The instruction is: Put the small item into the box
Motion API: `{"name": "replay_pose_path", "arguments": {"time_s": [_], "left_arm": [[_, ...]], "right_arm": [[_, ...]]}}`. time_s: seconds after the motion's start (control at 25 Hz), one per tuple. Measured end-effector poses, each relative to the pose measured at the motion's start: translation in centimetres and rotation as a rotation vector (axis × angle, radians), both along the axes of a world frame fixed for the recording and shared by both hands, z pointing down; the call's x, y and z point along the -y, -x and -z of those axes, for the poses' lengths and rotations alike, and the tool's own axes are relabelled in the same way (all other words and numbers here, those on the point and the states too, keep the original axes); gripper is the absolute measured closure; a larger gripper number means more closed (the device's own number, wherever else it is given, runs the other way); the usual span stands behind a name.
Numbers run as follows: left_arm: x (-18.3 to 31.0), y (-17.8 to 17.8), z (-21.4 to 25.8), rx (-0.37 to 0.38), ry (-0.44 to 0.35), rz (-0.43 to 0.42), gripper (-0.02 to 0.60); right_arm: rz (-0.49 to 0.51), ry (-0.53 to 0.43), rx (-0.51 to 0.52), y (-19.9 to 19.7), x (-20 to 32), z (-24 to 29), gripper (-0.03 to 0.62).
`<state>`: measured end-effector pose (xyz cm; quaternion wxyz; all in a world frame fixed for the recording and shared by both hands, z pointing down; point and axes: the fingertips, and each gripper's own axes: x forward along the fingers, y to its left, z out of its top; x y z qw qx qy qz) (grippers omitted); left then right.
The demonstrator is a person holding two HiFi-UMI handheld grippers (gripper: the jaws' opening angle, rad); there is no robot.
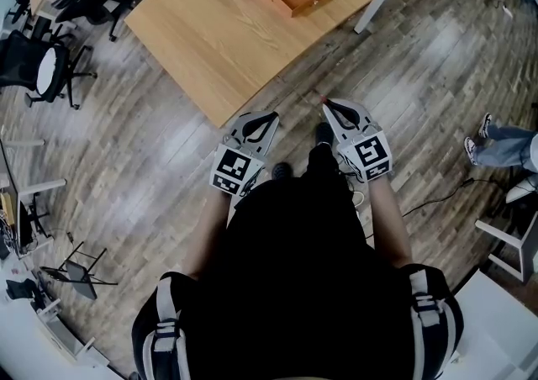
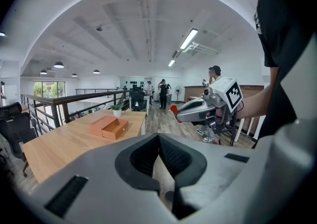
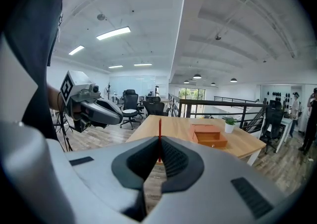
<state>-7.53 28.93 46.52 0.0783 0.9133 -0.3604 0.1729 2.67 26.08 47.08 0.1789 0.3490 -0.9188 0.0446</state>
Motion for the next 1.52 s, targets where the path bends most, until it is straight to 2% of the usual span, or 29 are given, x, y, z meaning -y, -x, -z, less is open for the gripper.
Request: {"name": "replay_pose_path", "arguments": {"time_s": [0.52, 0.84, 1.52], "left_arm": [[4.6, -1.7, 0.1, -0.005, 0.013, 0.026, 0.558], [7.5, -3.6, 0.4, 0.019, 0.01, 0.052, 0.558], [14.0, -9.4, 0.9, 0.032, 0.001, 0.175, 0.558]], "right_arm": [[0.025, 0.003, -0.009, -1.8, 4.8, 0.2, 0.562], [0.068, 0.011, 0.004, -3.2, 8.4, 0.1, 0.562], [0.199, 0.007, 0.009, -8.2, 16.1, 0.2, 0.562]]}}
